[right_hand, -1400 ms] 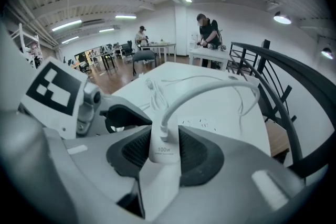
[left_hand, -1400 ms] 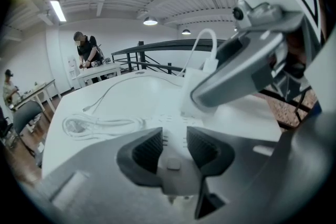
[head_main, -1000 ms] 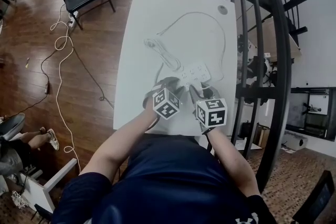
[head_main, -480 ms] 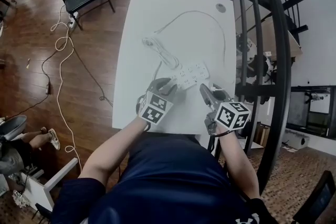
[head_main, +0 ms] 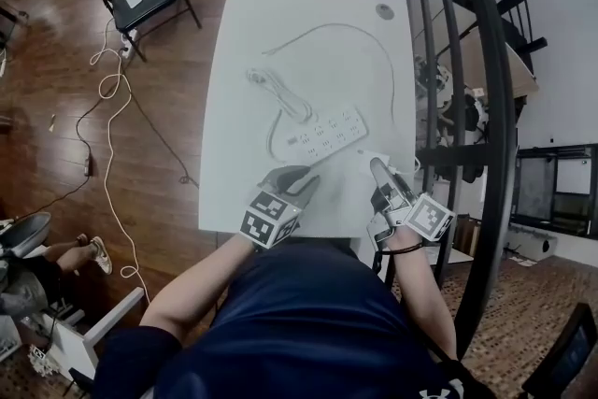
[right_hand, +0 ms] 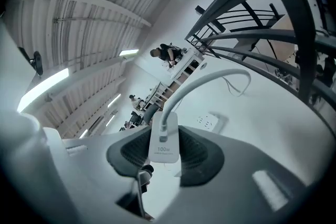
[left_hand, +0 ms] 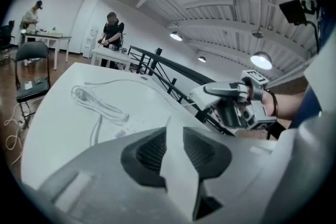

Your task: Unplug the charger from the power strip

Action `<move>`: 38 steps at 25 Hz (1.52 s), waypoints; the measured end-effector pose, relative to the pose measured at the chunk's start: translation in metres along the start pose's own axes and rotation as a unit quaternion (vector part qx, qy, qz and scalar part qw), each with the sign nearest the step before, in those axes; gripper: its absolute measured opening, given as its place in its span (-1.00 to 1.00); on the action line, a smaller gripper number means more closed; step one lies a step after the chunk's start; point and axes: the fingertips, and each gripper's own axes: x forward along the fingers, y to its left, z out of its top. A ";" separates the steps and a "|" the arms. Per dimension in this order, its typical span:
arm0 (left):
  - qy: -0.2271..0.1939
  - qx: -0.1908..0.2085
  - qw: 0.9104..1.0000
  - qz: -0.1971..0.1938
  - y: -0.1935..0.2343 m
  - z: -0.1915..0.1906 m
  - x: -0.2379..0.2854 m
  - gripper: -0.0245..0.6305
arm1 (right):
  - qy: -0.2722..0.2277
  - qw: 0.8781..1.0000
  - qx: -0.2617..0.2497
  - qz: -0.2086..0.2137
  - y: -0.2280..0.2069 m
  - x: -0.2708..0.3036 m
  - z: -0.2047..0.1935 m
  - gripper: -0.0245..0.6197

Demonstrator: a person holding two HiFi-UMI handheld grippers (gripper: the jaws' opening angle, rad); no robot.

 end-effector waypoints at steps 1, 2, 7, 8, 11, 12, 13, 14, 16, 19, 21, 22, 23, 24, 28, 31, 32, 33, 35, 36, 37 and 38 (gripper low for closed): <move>0.002 0.000 1.000 -0.001 -0.002 -0.002 0.000 -0.61 | -0.005 1.000 0.010 -0.001 -0.004 -0.003 0.001 -0.48; 0.004 0.001 1.000 -0.003 -0.004 -0.004 0.000 -0.61 | -0.008 1.000 0.017 -0.004 -0.008 -0.006 0.001 -0.48; 0.012 0.006 1.000 -0.007 -0.009 -0.009 0.001 -0.61 | -0.007 0.999 0.039 -0.017 -0.026 -0.013 -0.004 -0.48; 0.012 0.007 1.000 -0.007 -0.009 -0.009 0.000 -0.61 | -0.005 0.999 0.046 -0.021 -0.029 -0.015 -0.007 -0.48; 0.008 0.008 1.000 -0.009 -0.010 -0.011 -0.001 -0.61 | 0.007 0.999 0.039 -0.027 -0.035 -0.018 -0.014 -0.48; 0.009 0.008 1.000 -0.010 -0.011 -0.012 -0.001 -0.61 | 0.012 0.999 0.033 -0.035 -0.038 -0.019 -0.016 -0.48; 0.009 0.008 1.000 -0.011 -0.011 -0.013 -0.001 -0.61 | 0.018 0.999 0.029 -0.042 -0.042 -0.020 -0.019 -0.48; 0.009 0.008 1.000 -0.011 -0.010 -0.014 -0.002 -0.61 | 0.022 0.998 0.026 -0.048 -0.045 -0.020 -0.022 -0.48; 0.008 0.012 1.000 -0.010 -0.010 -0.014 -0.002 -0.61 | 0.029 0.998 0.023 -0.056 -0.051 -0.020 -0.028 -0.48; 0.009 0.014 1.000 -0.012 -0.011 -0.013 0.000 -0.61 | 0.041 0.996 0.022 -0.071 -0.063 -0.020 -0.037 -0.48; 0.010 0.014 1.000 -0.013 -0.012 -0.012 0.000 -0.61 | 0.047 0.995 0.024 -0.079 -0.070 -0.019 -0.043 -0.48; 0.010 0.014 1.000 -0.014 -0.012 -0.012 0.000 -0.61 | 0.049 0.995 0.025 -0.083 -0.073 -0.019 -0.045 -0.48; 0.011 0.015 1.000 -0.015 -0.012 -0.011 0.000 -0.61 | 0.052 0.995 0.024 -0.086 -0.075 -0.019 -0.048 -0.48; 0.013 0.014 1.000 -0.015 -0.011 -0.011 -0.001 -0.61 | 0.056 0.994 0.022 -0.089 -0.078 -0.019 -0.050 -0.48; 0.026 0.012 0.999 -0.015 -0.010 -0.015 -0.003 -0.61 | 0.073 0.991 0.017 -0.107 -0.090 -0.020 -0.062 -0.48; 0.028 0.012 0.999 -0.017 -0.010 -0.015 -0.003 -0.61 | 0.083 0.989 0.021 -0.123 -0.101 -0.023 -0.071 -0.48; 0.028 0.012 0.999 -0.016 -0.010 -0.016 -0.003 -0.61 | 0.086 0.988 0.024 -0.129 -0.105 -0.024 -0.074 -0.48; 0.029 0.012 0.999 -0.016 -0.010 -0.016 -0.003 -0.61 | 0.089 0.987 0.027 -0.134 -0.108 -0.025 -0.076 -0.48; 0.032 0.011 0.999 -0.016 -0.011 -0.018 -0.003 -0.61 | 0.095 0.985 0.030 -0.140 -0.113 -0.027 -0.081 -0.48; 0.034 0.011 0.999 -0.017 -0.011 -0.019 -0.003 -0.61 | 0.100 0.984 0.030 -0.143 -0.115 -0.028 -0.084 -0.48; 0.035 0.011 0.999 -0.017 -0.011 -0.020 -0.003 -0.61 | 0.106 0.983 0.027 -0.147 -0.117 -0.028 -0.086 -0.48; 0.037 0.012 0.999 -0.018 -0.012 -0.020 -0.003 -0.61 | 0.113 0.982 0.024 -0.151 -0.118 -0.029 -0.089 -0.47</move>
